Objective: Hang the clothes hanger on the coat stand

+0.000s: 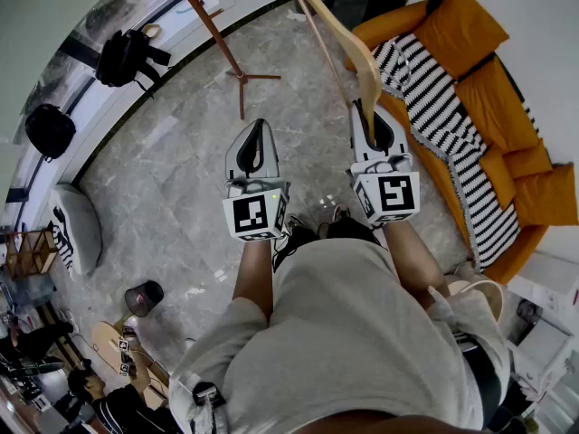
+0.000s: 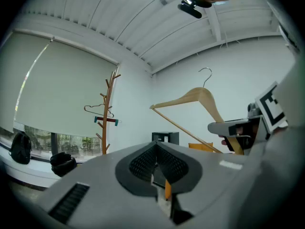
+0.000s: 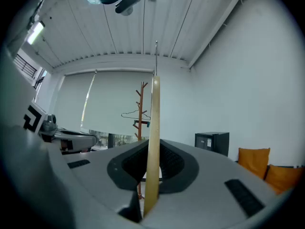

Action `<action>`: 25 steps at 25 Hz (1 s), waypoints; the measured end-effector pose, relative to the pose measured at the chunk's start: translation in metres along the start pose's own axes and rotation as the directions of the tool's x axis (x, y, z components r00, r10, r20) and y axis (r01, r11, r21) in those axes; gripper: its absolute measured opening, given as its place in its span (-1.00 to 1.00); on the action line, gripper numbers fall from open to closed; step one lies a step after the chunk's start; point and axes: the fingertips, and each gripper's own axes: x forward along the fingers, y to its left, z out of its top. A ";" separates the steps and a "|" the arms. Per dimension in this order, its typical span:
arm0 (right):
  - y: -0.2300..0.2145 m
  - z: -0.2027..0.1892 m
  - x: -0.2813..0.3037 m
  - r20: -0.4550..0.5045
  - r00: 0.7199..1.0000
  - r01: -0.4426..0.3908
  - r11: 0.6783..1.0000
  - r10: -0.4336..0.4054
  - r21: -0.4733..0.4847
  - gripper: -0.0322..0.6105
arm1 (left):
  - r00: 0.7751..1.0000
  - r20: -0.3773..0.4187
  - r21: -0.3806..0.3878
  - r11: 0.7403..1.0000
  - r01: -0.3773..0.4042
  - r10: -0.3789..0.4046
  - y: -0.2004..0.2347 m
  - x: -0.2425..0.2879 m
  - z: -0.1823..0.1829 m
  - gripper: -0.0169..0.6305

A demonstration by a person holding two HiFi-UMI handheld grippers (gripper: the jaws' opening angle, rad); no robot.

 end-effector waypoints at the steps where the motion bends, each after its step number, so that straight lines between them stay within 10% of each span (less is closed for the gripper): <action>1: -0.001 -0.002 0.000 -0.002 1.000 0.001 1.000 -0.001 0.001 -0.82 | 1.000 -0.003 -0.003 1.000 0.002 -0.003 -0.001 0.001 -0.003 -0.92; 25: 0.081 -0.037 0.028 -0.099 0.993 -0.067 0.998 0.065 -0.017 -0.82 | 0.998 -0.057 -0.079 0.996 -0.042 0.037 0.095 -0.046 -0.042 -0.92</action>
